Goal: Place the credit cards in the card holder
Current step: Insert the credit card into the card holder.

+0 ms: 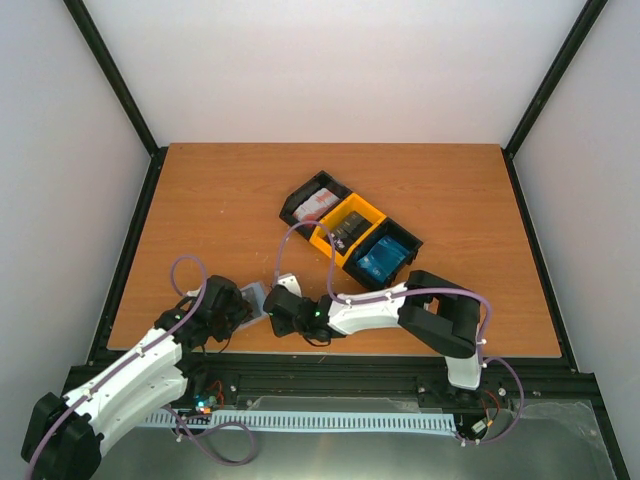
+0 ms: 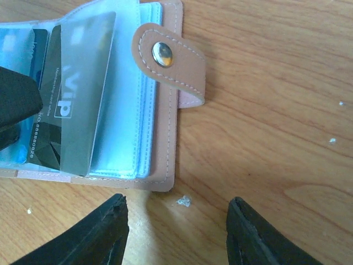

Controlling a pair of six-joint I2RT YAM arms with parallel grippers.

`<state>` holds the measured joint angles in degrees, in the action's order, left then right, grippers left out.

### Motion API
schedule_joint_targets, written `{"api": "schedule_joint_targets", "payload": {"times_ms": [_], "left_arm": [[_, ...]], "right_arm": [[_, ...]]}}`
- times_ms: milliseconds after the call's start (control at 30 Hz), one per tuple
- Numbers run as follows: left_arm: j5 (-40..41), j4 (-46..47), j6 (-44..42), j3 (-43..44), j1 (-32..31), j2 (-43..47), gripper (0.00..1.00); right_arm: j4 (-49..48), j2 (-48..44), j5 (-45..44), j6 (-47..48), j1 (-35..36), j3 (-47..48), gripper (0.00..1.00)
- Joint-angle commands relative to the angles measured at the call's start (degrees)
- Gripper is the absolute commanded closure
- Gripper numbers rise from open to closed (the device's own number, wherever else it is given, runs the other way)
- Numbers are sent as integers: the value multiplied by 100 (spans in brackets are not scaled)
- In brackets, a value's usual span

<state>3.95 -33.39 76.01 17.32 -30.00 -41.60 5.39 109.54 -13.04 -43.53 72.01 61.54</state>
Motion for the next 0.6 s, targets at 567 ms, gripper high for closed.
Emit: {"api": "schedule_joint_targets", "payload": {"times_ms": [567], "left_arm": [[-367, 723, -475, -147, 3, -500, 35]], "right_arm": [[-129, 337, 796, 43, -378, 271, 59]]}}
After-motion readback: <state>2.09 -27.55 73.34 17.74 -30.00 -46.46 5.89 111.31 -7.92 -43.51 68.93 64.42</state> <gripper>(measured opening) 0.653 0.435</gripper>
